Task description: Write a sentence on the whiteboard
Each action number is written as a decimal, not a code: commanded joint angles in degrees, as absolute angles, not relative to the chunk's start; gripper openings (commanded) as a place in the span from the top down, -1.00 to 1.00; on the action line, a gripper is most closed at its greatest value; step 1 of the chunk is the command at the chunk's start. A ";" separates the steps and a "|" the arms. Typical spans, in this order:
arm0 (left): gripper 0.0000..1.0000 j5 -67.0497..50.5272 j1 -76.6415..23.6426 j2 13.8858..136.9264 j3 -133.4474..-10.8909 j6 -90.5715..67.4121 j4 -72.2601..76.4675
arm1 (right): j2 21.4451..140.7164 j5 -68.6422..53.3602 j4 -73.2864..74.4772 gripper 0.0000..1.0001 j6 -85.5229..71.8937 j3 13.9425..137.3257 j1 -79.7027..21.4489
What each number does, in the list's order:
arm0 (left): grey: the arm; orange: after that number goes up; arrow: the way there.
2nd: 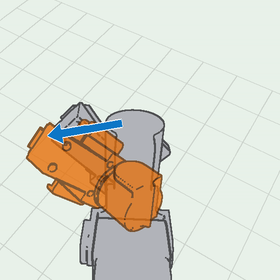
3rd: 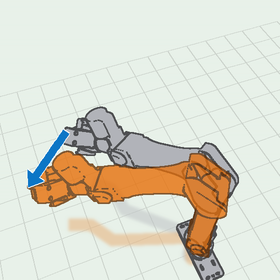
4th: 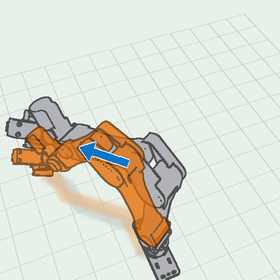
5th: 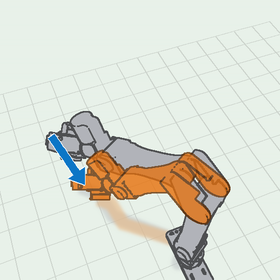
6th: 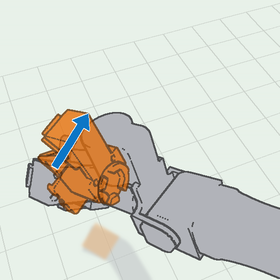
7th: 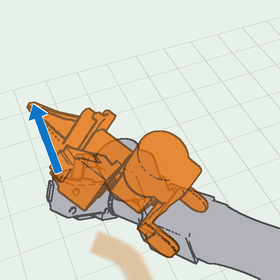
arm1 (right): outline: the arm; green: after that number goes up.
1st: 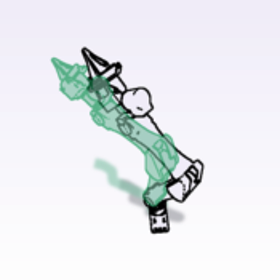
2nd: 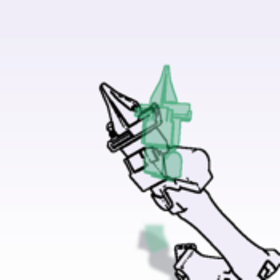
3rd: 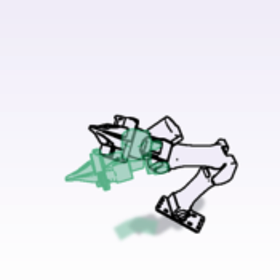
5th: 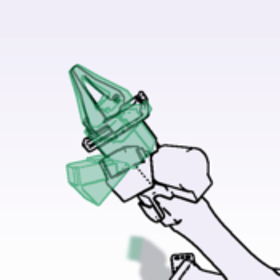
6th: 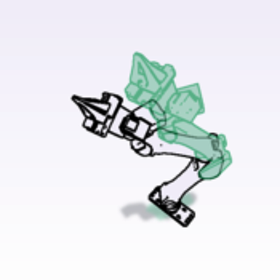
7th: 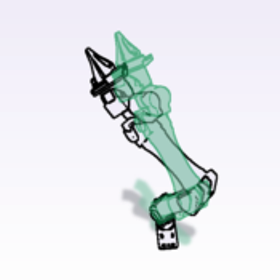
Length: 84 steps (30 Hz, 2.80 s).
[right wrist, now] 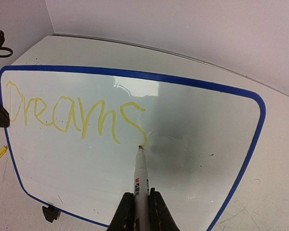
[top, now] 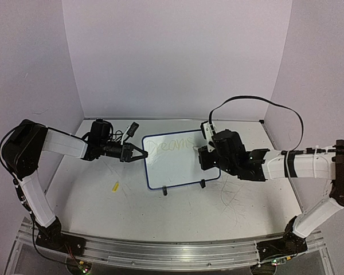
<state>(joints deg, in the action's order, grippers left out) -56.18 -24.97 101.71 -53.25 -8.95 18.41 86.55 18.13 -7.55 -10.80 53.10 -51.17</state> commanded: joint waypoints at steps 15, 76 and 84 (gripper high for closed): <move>1.00 -52.97 -25.22 100.90 -55.15 -7.74 16.24 | 77.14 11.85 -15.96 1.00 -7.61 54.38 -52.16; 1.00 -48.89 -26.54 98.79 -55.82 -5.71 13.14 | 101.85 16.57 -15.77 1.00 -9.65 64.13 -64.27; 1.00 -48.99 -26.54 98.90 -55.86 -5.63 13.11 | 103.20 16.92 -15.12 1.00 -9.93 65.09 -63.73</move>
